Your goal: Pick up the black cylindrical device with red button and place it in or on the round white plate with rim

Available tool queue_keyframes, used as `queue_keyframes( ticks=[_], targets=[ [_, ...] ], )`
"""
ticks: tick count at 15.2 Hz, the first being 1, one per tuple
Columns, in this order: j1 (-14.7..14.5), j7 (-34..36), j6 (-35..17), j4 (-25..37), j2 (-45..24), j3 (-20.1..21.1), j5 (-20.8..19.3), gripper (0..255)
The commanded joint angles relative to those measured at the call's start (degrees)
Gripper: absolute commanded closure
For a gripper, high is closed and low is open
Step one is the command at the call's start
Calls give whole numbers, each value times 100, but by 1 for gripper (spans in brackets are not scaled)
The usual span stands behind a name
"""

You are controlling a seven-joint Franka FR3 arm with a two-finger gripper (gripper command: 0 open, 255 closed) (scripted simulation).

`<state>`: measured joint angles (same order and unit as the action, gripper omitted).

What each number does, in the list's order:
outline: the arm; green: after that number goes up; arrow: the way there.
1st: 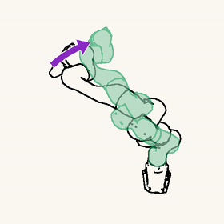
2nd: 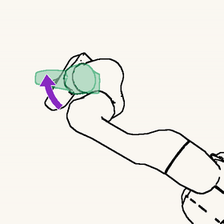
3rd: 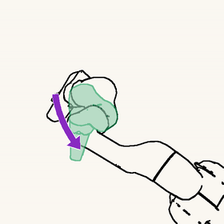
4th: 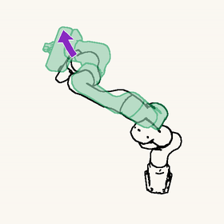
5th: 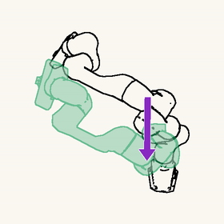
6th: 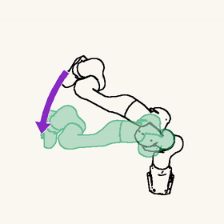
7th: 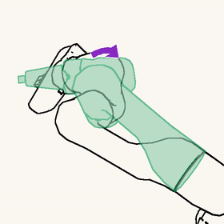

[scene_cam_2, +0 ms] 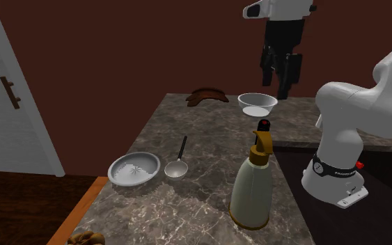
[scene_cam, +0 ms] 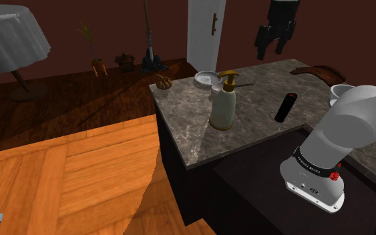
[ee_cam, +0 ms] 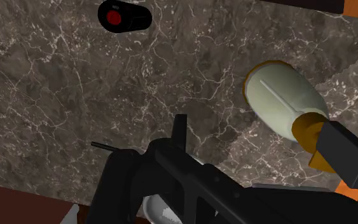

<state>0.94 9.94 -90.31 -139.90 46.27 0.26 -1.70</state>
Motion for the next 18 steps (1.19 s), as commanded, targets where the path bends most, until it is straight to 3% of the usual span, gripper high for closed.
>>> queue_keyframes(
  ticks=[1, 10, 18],
  targets=[
    [0, 0, 0, 0, 0, 0, 0, 0],
    [294, -1277, -587, -1509, 750, -993, -786, 0],
    [872, -2508, -1322, -2424, 808, -2133, -1871, 0]
  ],
)
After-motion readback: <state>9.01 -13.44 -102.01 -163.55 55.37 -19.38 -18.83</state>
